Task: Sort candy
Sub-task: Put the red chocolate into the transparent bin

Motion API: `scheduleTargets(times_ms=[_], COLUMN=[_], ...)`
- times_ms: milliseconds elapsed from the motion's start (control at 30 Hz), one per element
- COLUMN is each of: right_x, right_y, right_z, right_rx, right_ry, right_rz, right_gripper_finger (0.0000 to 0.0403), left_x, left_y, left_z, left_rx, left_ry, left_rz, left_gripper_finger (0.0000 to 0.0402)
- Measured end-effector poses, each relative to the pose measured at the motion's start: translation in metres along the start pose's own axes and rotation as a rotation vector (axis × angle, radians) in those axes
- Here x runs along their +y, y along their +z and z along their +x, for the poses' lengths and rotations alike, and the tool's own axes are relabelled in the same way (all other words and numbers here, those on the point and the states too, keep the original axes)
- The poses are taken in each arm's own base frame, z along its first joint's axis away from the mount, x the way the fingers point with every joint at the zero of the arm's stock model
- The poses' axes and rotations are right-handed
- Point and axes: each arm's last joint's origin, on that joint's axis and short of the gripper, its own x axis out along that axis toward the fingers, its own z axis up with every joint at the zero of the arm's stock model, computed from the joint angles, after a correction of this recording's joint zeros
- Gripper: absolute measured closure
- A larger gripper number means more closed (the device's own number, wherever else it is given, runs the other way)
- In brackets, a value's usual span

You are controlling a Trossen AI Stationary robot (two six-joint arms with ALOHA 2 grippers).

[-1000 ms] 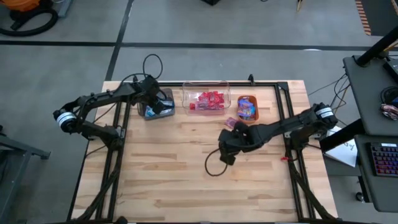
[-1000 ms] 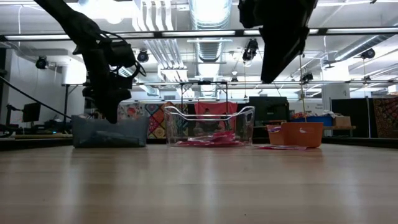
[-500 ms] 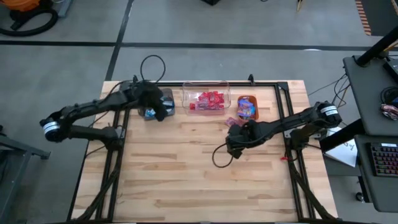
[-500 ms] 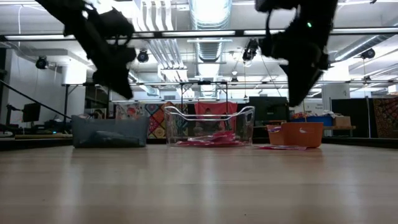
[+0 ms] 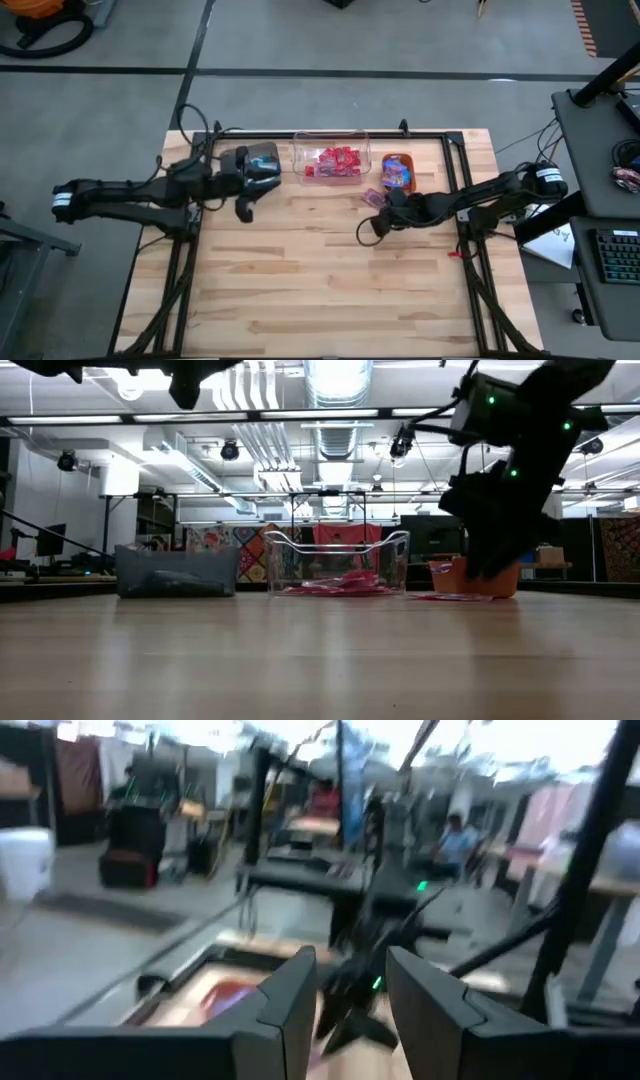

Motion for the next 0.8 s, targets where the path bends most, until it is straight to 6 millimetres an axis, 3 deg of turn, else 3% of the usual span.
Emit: scheduleTargets(times_ms=[367,667,800], right_x=[-0.007,0.0,0.002], right_y=[-0.006,-0.016,-0.023], right_z=[0.022,0.051,0.057], right_rx=[-0.095,-0.067,0.036], right_ry=[-0.067,-0.102,-0.075], right_rz=[0.1,0.093,0.078], right_gripper_finger=[0.0254,0.0283,0.0324], left_x=[-0.005,-0.005,-0.004], left_y=[0.002,-0.004,-0.009], left_z=[0.009,0.026,0.031], left_rx=[-0.307,-0.282,-0.265], left_ry=[-0.081,-0.067,-0.059], left_rz=[-0.193,-0.188,-0.185], left_gripper_finger=[0.0295,0.0295,0.0295])
